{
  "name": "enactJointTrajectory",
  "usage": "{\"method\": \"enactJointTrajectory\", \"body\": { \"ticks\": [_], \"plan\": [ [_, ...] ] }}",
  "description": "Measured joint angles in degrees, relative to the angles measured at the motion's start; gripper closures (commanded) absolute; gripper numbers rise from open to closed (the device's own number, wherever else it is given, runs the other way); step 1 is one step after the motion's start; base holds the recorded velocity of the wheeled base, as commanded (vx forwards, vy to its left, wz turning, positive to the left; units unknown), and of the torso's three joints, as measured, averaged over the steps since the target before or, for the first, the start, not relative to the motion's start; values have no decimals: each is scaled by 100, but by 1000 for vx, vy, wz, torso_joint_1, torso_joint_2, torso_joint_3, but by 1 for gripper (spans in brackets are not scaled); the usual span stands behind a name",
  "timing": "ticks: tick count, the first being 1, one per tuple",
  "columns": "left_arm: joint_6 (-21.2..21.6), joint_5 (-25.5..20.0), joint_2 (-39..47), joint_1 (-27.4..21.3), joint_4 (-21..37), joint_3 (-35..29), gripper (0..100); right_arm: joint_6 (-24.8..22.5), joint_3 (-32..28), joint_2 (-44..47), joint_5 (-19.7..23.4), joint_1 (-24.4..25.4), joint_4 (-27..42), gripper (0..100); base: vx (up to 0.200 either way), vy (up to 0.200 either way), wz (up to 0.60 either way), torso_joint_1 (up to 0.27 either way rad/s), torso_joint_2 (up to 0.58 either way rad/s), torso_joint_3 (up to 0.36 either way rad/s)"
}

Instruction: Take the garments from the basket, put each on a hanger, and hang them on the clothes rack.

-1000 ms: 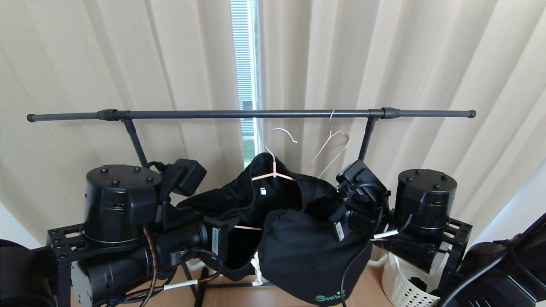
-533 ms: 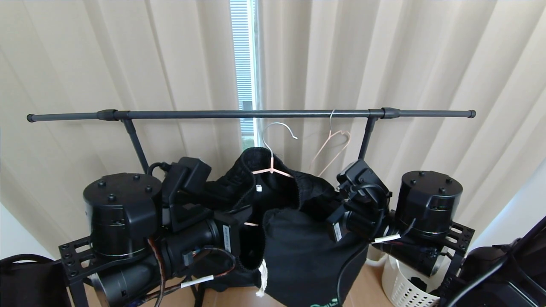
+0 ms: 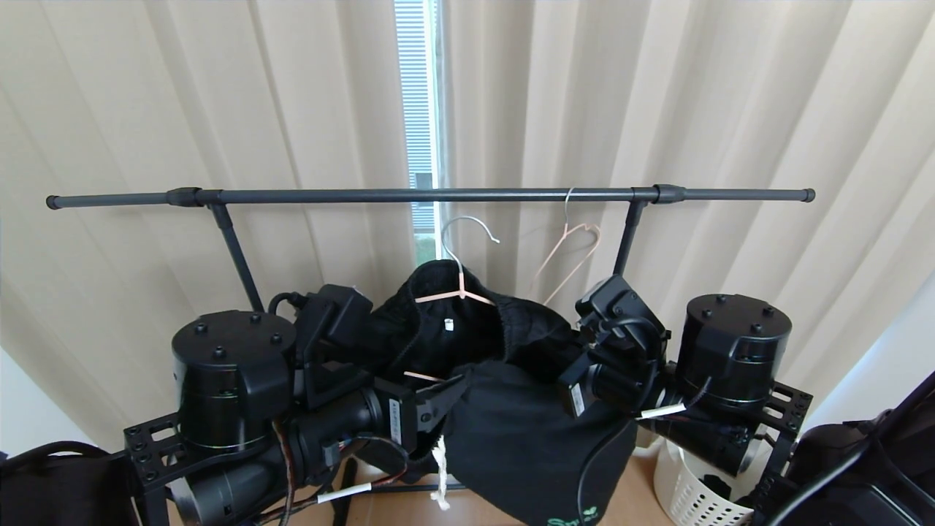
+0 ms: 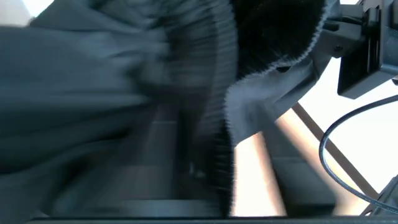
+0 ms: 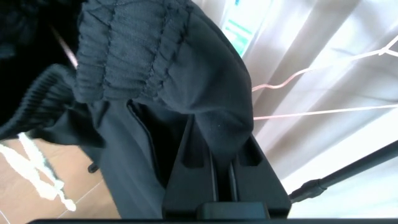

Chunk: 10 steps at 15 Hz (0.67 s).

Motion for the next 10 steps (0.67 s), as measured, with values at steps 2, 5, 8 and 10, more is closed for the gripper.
{"method": "enactJointTrajectory", "body": {
  "ticks": [2, 5, 8, 10],
  "plan": [
    [0, 2, 20, -16, -4, -16, 0, 7, 5, -2, 2, 20, 0, 100, 0, 0, 0, 0, 0, 0],
    [-46, 0, 48, -60, -6, -39, 0, 7, 33, -13, 9, 41, -11, 100, 0, 0, 0, 0, 0, 0],
    [-321, 24, 188, -110, -20, -144, 0, 2, 96, -18, 20, 71, -317, 100, 0, 0, 0, 0, 0, 0],
    [-361, 39, 271, -143, -17, -204, 0, -6, 171, -10, 20, 88, -490, 100, 0, 0, 0, 0, 0, 0]
  ]
}}
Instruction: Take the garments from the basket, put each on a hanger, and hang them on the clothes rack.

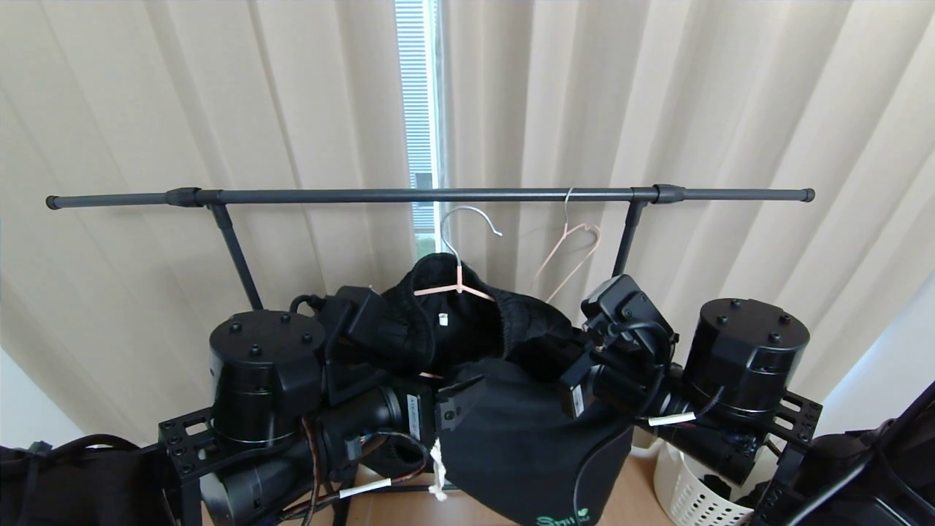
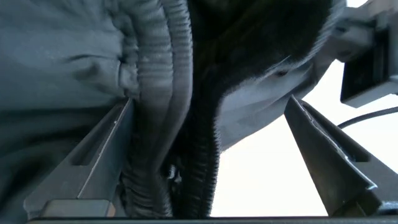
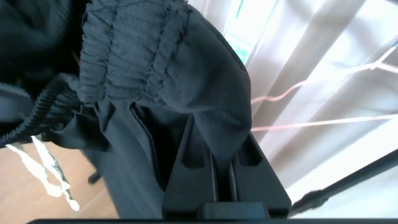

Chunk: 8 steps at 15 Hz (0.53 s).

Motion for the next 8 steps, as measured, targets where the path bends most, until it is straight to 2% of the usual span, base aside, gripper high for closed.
{"method": "enactJointTrajectory", "body": {
  "ticks": [2, 5, 8],
  "plan": [
    [46, -1, -63, -1, 6, 2, 0, -2, 16, 11, -1, 4, -11, 100, 0, 0, 0, 0, 0, 0],
    [372, -15, -438, 18, 49, 101, 0, 5, 20, 18, 11, -13, -16, 100, 0, 0, 0, 0, 0, 0],
    [647, -33, -730, 60, 63, 245, 0, 6, 17, 21, 221, -30, -24, 100, 0, 0, 0, 0, 0, 0]
  ]
}}
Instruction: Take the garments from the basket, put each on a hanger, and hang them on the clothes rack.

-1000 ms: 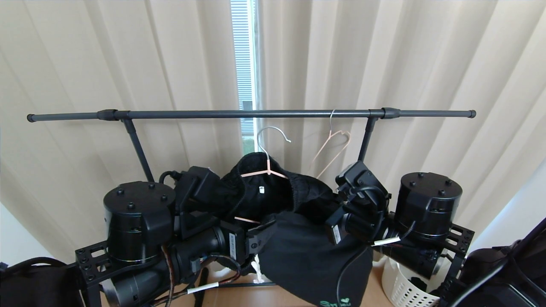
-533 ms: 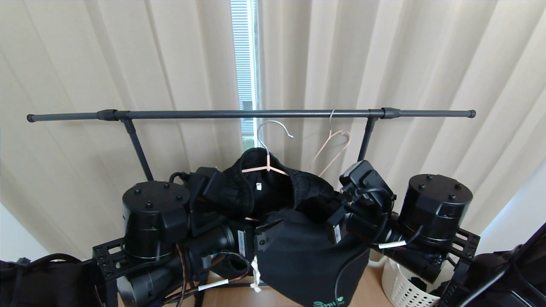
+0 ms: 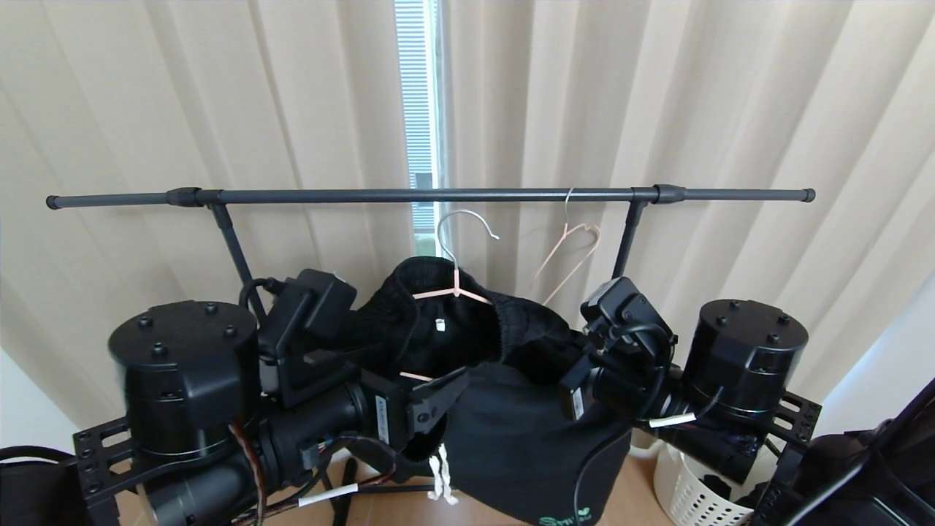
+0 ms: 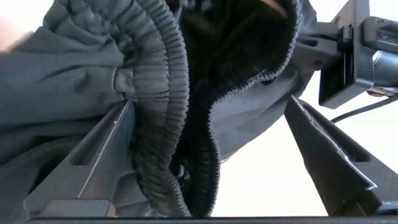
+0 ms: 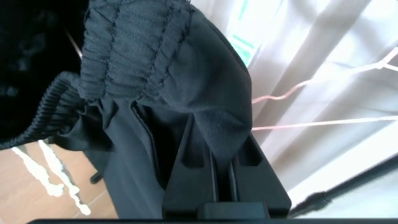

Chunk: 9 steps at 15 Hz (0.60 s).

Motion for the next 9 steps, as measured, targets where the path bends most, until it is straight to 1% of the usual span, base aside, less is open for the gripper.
{"method": "enactJointTrajectory", "body": {
  "ticks": [3, 5, 6, 9],
  "plan": [
    [401, -12, -194, 12, 2, 234, 0, -1, 11, 1, 17, -57, 4, 100, 0, 0, 0, 0, 0, 0],
    [901, -12, -256, 15, 16, 449, 0, -1, 16, 1, 20, -71, 4, 100, 0, 0, 0, 0, 0, 0],
    [1022, -12, -271, 15, 16, 549, 0, -1, 20, 1, 17, -74, 6, 100, 0, 0, 0, 0, 0, 0],
    [1111, 18, -293, 22, 87, 647, 0, -1, 30, 1, 17, -74, 4, 100, 0, 0, 0, 0, 0, 0]
  ]
}}
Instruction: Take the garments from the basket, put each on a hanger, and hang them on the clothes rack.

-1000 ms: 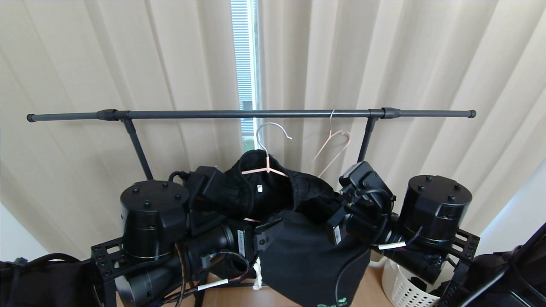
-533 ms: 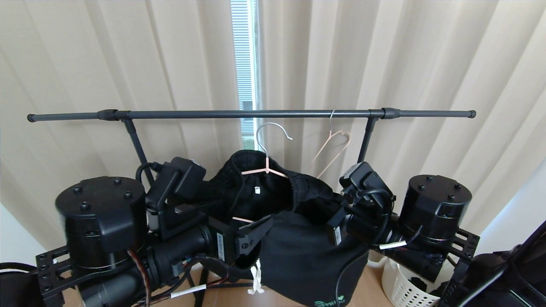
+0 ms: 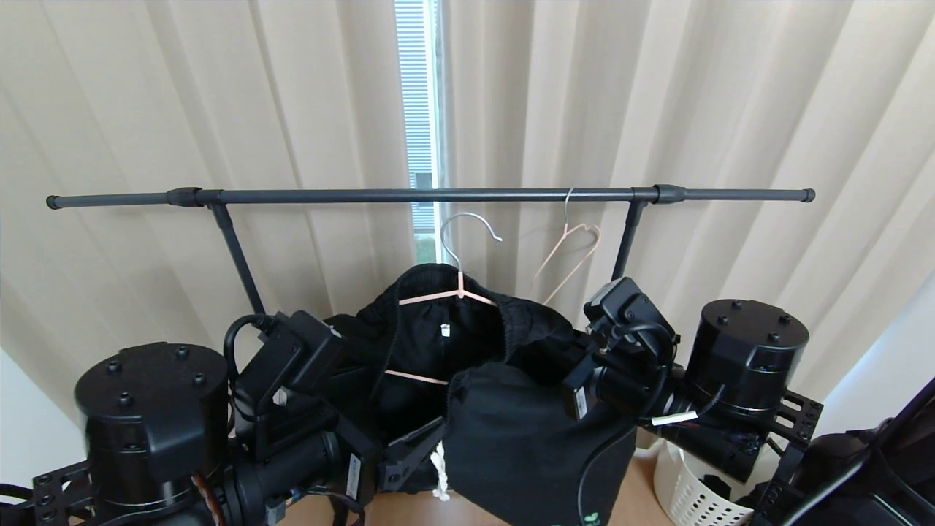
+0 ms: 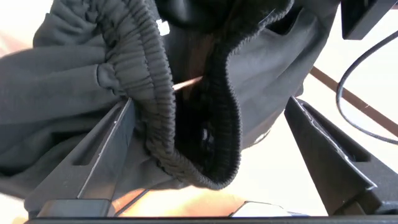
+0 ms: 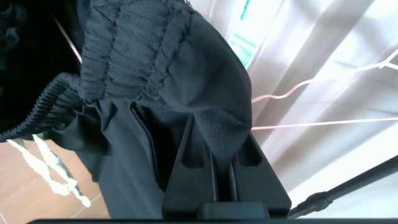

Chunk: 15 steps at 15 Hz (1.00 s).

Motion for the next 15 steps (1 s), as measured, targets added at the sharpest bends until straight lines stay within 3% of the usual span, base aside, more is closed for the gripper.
{"method": "enactJointTrajectory", "body": {
  "ticks": [4, 8, 11, 15],
  "plan": [
    [-2, -101, -182, -5, 17, -11, 0, 0, 0, 0, -2, 0, 0, 100, 0, 0, 0, 0, 0, 0],
    [-67, -134, -374, 94, 916, -218, 0, 1, 0, -6, 0, -11, 0, 100, 0, 0, 0, 0, 0, 0],
    [-116, -145, -675, 188, 1173, -380, 0, 1, 10, -4, 76, -82, -15, 100, 0, 0, 0, 0, 0, 0],
    [422, -268, -1240, 714, 1512, -407, 0, -7, 85, -17, 621, -295, -20, 100, 0, 0, 0, 0, 0, 0]
  ]
}}
